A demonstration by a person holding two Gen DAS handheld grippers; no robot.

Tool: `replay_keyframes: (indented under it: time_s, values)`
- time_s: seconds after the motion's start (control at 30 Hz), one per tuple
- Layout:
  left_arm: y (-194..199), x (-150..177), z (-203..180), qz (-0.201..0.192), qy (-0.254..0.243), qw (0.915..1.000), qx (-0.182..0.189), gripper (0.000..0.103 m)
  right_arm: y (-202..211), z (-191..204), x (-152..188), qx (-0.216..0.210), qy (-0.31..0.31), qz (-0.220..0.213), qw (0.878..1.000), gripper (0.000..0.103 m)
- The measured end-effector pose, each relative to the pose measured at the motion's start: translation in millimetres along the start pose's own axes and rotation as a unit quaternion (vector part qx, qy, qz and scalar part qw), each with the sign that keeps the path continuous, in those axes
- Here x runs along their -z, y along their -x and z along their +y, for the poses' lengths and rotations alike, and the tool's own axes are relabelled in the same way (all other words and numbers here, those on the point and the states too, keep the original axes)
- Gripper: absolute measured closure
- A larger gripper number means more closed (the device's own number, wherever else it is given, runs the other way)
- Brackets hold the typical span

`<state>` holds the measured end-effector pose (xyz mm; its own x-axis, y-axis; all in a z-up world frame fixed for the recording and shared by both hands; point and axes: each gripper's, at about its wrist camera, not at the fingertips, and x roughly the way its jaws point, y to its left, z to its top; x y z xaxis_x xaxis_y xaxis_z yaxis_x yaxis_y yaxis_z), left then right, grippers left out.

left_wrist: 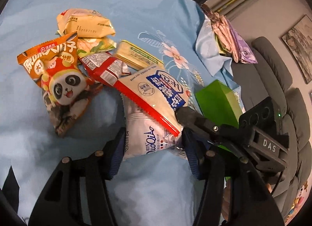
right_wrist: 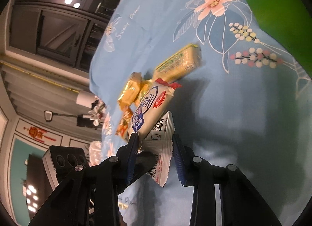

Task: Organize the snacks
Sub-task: 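Grasp the white milk-candy sachet with the right gripper, then carry the white sachet into the green box and open the right gripper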

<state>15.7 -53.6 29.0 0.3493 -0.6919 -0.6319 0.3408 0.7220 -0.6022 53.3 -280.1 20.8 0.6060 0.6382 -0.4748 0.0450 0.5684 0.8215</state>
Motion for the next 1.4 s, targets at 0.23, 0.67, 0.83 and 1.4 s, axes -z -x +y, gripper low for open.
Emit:
replay_keyframes:
  time_s: [0.23,0.67,0.83,1.4]
  values:
    - [-8.6,12.6,-2.8,0.039,-0.007,0.9992,-0.011,0.047,2.5,-13.4,10.8,0.024,-0.031,0.019,0.999,0.055]
    - [6.8,24.9,11.5,0.069,-0.001,0.9973,0.025,0.047,6.8,-5.1,18.1,0.071,0.01,0.041,0.997,0.032]
    - [7.3,29.8,3.1,0.075,-0.034,0.9966,0.002,0.047,-13.6,7.3,26.6,0.06,0.039,0.08,0.994,0.055]
    - [25.5,21.9,-55.9,-0.002,-0.107,0.9942,-0.011,0.047,37.1,34.4,23.0,0.019,0.077,-0.019,0.997,0.062]
